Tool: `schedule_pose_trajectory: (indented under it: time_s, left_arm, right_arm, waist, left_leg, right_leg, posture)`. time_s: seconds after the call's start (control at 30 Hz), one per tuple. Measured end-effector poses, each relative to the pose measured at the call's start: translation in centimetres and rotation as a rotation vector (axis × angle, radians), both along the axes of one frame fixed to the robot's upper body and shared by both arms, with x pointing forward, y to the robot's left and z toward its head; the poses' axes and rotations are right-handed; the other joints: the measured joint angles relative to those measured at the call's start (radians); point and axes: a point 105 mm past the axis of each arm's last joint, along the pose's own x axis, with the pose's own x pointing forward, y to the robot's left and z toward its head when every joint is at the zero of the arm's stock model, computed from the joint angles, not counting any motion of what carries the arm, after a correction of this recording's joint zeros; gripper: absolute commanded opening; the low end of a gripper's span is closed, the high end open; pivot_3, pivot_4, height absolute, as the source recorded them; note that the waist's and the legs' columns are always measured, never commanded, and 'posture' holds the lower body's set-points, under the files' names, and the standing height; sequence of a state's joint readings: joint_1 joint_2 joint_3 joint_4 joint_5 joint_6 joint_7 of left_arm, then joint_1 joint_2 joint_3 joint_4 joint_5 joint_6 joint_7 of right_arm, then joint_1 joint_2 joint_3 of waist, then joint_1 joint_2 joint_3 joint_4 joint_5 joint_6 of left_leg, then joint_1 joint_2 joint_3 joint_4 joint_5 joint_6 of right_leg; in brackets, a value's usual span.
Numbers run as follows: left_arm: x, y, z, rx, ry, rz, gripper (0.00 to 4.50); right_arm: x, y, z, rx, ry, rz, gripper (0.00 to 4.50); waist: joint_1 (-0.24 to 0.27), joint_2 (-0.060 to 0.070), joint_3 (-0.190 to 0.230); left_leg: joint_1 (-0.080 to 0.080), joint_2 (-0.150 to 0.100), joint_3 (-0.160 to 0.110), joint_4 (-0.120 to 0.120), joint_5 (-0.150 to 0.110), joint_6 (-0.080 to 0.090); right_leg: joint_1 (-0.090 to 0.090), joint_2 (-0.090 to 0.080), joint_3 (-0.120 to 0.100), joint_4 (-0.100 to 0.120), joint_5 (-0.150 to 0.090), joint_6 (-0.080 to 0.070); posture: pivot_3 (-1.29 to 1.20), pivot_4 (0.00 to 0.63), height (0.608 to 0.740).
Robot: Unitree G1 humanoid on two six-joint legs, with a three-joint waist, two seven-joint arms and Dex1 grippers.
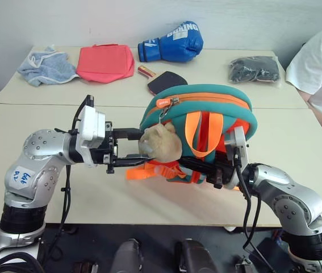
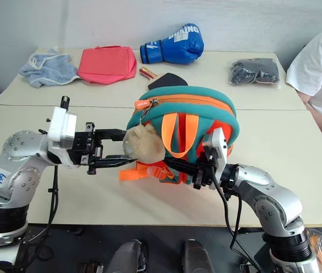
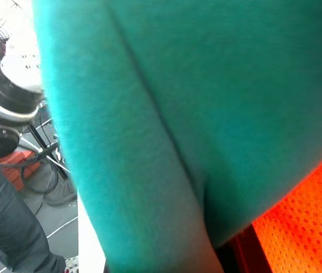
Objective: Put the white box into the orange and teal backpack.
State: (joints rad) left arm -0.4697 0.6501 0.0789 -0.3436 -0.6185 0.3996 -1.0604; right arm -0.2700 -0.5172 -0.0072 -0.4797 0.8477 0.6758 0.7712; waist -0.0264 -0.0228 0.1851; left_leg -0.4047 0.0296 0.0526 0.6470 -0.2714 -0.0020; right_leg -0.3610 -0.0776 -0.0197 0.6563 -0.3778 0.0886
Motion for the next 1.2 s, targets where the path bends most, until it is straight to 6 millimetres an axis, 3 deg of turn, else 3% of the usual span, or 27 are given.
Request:
schedule_pose_trajectory:
  time_s: [0.1, 0.17, 0.33, 0.43, 0.5, 0.63, 0.7, 0.83, 1.03, 1.2]
  left_arm:
    - [0.7, 0.2, 0.1, -0.027, 0.010, 0.032, 0.75]
    - [1.1, 0.7, 0.8, -0.067, 0.059, 0.037, 0.52]
    - [2.0, 4.4, 3.5, -0.105, 0.208, 0.069, 0.52]
    - [4.7, 7.3, 5.2, -0.200, 0.233, 0.190, 0.52]
    - [6.0, 8.3, 5.2, -0.226, 0.269, 0.247, 0.52]
    - [7.9, 8.9, 2.6, -0.176, 0.342, 0.337, 0.52]
    - [8.5, 8.6, 0.3, -0.107, 0.383, 0.372, 0.52]
    - [8.4, 7.6, -4.0, -0.008, 0.446, 0.367, 0.52]
    - [6.9, 6.8, -9.4, 0.268, 0.391, 0.313, 0.52]
    - [6.8, 7.1, -9.4, 0.299, 0.276, 0.295, 0.52]
  right_arm:
    - [0.1, 0.1, 0.1, 0.012, -0.001, -0.008, 0.00]
    - [0.2, 0.2, 0.1, 0.020, 0.001, -0.016, 0.00]
    - [0.4, -0.3, 0.2, 0.040, 0.015, -0.057, 0.00]
    - [0.4, -1.0, 0.8, 0.076, 0.016, -0.093, 0.00]
    - [0.2, -1.1, 1.3, 0.097, 0.008, -0.102, 0.00]
    - [0.0, -1.2, 1.4, 0.108, 0.013, -0.125, 0.00]
    - [-0.1, -1.2, 1.2, 0.116, 0.026, -0.142, 0.00]
    - [-0.4, -1.3, 0.8, 0.121, 0.047, -0.165, 0.00]
    - [-0.4, -1.4, 0.5, 0.122, 0.059, -0.188, 0.00]
    - [-0.3, -1.4, 0.3, 0.123, 0.042, -0.206, 0.00]
  waist:
    - [0.000, 0.000, 0.000]
    - [0.000, 0.000, 0.000]
    - [-0.003, 0.000, 0.000]
    - [0.000, 0.000, 0.000]
    - [0.000, 0.000, 0.000]
    - [0.000, 0.000, 0.000]
    - [-0.002, 0.000, 0.000]
    - [0.000, 0.000, 0.000]
    - [0.005, 0.000, 0.000]
    - [0.003, 0.000, 0.000]
  left_leg:
    - [0.000, 0.000, 0.000, 0.000, 0.000, 0.000]
    - [0.000, 0.000, 0.000, 0.000, 0.000, 0.000]
    - [0.000, 0.000, 0.000, -0.001, 0.002, -0.004]
    - [0.000, 0.000, 0.000, 0.000, 0.001, -0.002]
    - [0.000, 0.000, 0.000, 0.000, 0.001, -0.001]
    - [0.000, 0.000, 0.000, -0.001, 0.002, -0.004]
    - [0.000, 0.000, 0.000, -0.001, 0.002, -0.004]
    - [-0.001, 0.000, 0.000, 0.000, 0.001, -0.003]
    - [0.000, -0.001, 0.000, -0.001, -0.001, 0.000]
    - [0.000, 0.000, 0.000, -0.001, -0.001, 0.001]
  right_leg:
    - [0.000, 0.000, 0.000, 0.000, 0.000, 0.000]
    - [0.000, 0.000, 0.000, 0.001, 0.000, 0.000]
    - [-0.001, 0.001, -0.001, 0.002, 0.000, 0.000]
    - [-0.001, 0.000, -0.001, 0.001, 0.000, 0.000]
    - [0.000, 0.000, -0.001, 0.001, 0.000, 0.000]
    - [-0.001, 0.000, -0.001, 0.002, 0.000, 0.000]
    - [-0.001, 0.000, -0.001, 0.002, 0.000, 0.000]
    - [-0.001, 0.000, -0.001, 0.002, 0.000, 0.000]
    - [0.000, -0.001, -0.001, -0.002, 0.000, 0.000]
    - [0.000, -0.001, -0.001, -0.002, 0.000, 0.000]
  posture:
    - [0.00, 0.150, 0.740]
    - [0.00, 0.150, 0.740]
    - [0.00, 0.150, 0.740]
    - [0.00, 0.150, 0.740]
    - [0.00, 0.150, 0.740]
    - [0.00, 0.150, 0.740]
    - [0.00, 0.150, 0.740]
    - [0.00, 0.150, 0.740]
    - [0.00, 0.150, 0.740]
    - [0.00, 0.150, 0.740]
